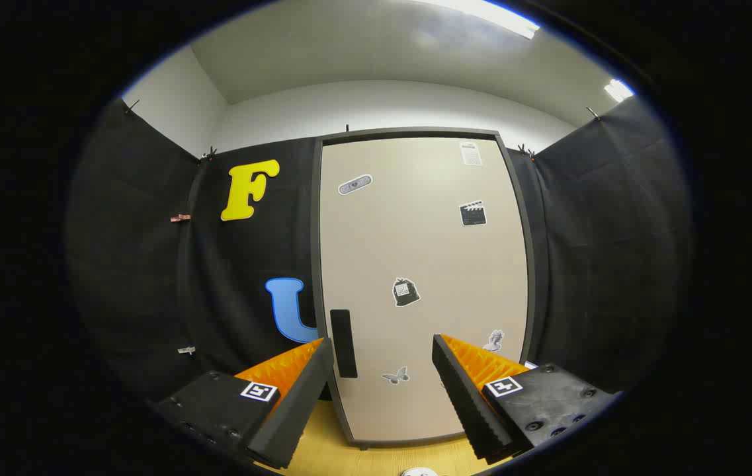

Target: Open the shoe cabinet door, grab the shoes and put them into the shoe cabinet, then close the shoe cabinet door.

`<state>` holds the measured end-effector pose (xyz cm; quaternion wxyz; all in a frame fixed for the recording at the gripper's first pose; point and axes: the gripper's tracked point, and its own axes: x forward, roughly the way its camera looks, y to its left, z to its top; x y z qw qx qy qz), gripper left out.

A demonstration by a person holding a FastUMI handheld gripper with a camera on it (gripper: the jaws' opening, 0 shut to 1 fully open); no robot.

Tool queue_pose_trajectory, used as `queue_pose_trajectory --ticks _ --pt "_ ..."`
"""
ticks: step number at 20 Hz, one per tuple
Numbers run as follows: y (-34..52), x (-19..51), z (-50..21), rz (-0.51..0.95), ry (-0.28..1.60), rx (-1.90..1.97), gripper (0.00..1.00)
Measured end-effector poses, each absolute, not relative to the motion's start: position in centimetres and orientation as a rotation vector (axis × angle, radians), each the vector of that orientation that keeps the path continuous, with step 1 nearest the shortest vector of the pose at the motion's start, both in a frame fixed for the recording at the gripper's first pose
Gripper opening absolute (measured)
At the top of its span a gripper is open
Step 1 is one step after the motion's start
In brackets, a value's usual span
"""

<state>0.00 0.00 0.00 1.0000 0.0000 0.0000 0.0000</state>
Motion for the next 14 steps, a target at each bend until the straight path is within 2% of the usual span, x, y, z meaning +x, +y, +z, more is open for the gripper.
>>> queue_pose_trajectory --ticks 14 --pt "0.02 0.56 -0.29 0.004 0.008 -0.020 0.98"
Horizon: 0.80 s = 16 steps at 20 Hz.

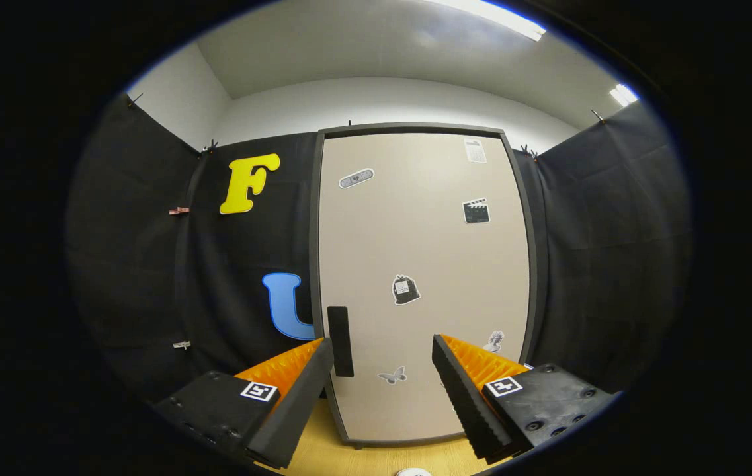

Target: Open the shoe cabinet door, grab the shoes and put them into the shoe cabinet, then close the shoe cabinet door.

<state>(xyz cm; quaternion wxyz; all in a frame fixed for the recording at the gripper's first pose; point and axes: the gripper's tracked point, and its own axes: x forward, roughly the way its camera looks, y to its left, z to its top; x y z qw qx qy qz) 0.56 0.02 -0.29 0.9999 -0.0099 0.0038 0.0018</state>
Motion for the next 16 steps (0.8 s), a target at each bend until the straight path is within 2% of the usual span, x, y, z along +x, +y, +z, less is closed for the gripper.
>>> queue_pose_trajectory --ticks 7,16 --pt "1.7 2.7 -2.2 0.018 0.042 -0.025 0.98" --pt "5.2 10.8 -6.8 0.004 0.095 -0.020 0.98"
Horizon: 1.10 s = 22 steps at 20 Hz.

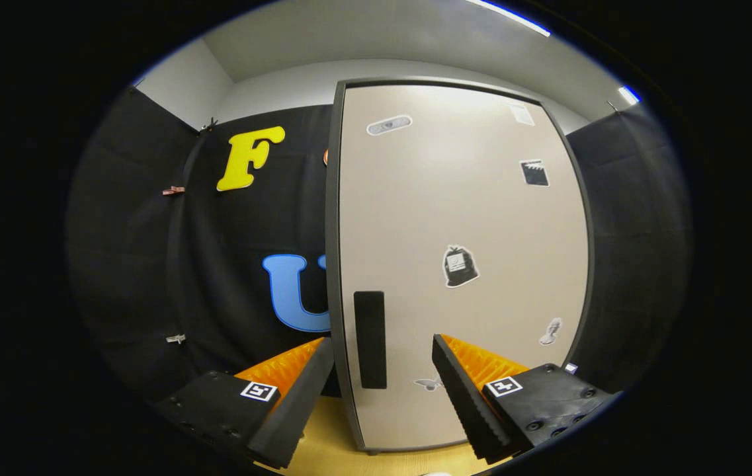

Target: Open the shoe cabinet door, grab the shoes and put them into the shoe cabinet, then close the shoe cabinet door.

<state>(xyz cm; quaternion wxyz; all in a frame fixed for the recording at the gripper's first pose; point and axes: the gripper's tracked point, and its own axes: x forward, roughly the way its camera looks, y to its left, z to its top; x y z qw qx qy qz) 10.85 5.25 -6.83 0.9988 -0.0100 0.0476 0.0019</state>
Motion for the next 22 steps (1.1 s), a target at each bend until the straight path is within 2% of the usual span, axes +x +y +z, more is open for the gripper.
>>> queue_pose_trajectory --ticks 6,7,8,10,12,14,16,21,22 --pt "5.3 15.3 -9.5 -0.043 0.121 -0.032 0.96" --pt "5.1 15.7 -9.8 -0.051 0.123 -0.036 0.90" --pt "4.9 16.0 -10.0 -0.061 0.124 -0.042 0.89" --pt "4.9 16.2 -10.2 -0.070 0.128 -0.043 0.74" --pt "4.9 16.4 -10.0 -0.075 0.116 -0.050 0.52" --pt "5.3 16.3 -10.0 -0.070 0.109 -0.064 0.49" --pt "5.1 16.5 -10.1 -0.085 0.103 -0.071 0.38" --pt "5.0 16.1 -10.0 -0.113 0.127 -0.076 0.27" --pt "5.0 15.8 -10.1 -0.111 0.128 -0.071 0.17"
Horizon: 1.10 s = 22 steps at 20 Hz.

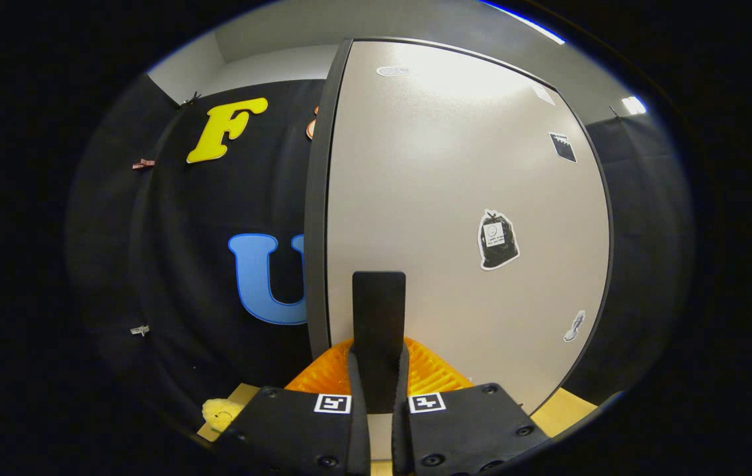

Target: Open the shoe cabinet door, grab the shoes and put them into the shoe cabinet, then close the shoe cabinet door.

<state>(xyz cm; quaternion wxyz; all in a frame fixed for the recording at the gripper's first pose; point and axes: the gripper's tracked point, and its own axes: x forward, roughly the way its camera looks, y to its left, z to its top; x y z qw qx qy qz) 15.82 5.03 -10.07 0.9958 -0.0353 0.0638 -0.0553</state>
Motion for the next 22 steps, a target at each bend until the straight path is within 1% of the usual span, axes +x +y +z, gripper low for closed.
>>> queue_pose_trajectory --ticks 4,12,22 --pt "5.1 14.5 -9.9 -0.081 0.140 -0.056 0.17" --pt "4.0 7.0 -8.3 -0.007 0.156 -0.025 0.17" --pt "0.6 0.4 -5.9 0.145 0.182 -0.001 0.16"
